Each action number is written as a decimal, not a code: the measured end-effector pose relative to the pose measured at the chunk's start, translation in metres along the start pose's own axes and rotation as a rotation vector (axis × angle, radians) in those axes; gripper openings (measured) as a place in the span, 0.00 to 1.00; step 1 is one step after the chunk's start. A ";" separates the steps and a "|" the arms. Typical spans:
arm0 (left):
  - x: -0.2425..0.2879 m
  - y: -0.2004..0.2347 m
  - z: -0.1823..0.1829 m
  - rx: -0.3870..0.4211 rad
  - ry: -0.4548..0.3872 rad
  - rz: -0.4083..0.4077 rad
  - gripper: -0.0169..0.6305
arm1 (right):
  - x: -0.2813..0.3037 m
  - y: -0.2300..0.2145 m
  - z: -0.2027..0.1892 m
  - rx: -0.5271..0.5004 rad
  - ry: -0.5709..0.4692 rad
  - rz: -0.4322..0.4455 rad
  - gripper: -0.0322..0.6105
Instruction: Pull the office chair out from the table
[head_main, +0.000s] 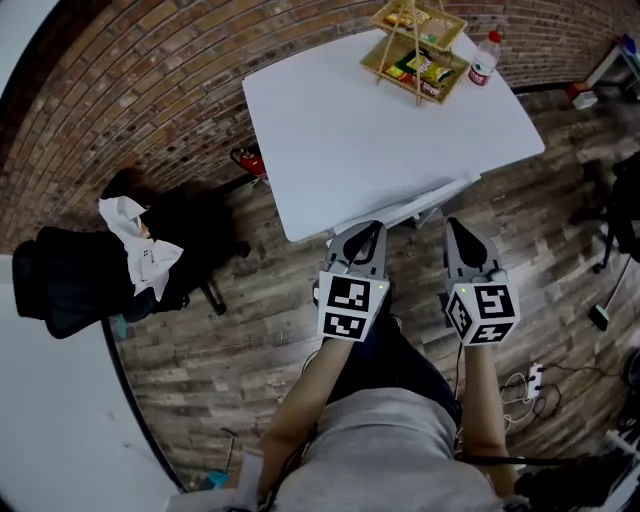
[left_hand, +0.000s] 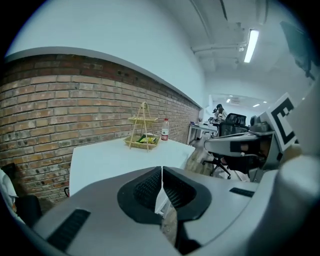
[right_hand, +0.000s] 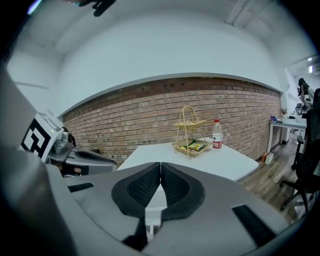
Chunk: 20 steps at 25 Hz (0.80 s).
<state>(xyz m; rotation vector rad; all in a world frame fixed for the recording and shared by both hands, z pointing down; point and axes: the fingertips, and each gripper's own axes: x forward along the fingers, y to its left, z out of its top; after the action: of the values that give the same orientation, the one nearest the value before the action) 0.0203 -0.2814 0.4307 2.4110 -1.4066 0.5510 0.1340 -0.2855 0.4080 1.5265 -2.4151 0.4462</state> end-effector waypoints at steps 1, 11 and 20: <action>0.007 0.001 0.001 -0.001 0.009 -0.010 0.05 | 0.007 -0.003 0.003 -0.005 0.002 0.013 0.07; 0.051 0.005 -0.002 0.048 0.151 -0.169 0.05 | 0.071 0.005 0.012 -0.155 0.092 0.174 0.07; 0.069 0.003 -0.009 0.153 0.225 -0.274 0.08 | 0.092 0.020 -0.005 -0.366 0.269 0.314 0.08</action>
<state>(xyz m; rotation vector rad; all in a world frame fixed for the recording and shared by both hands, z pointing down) 0.0470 -0.3314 0.4711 2.5084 -0.9554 0.8527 0.0778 -0.3521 0.4440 0.8827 -2.3607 0.2295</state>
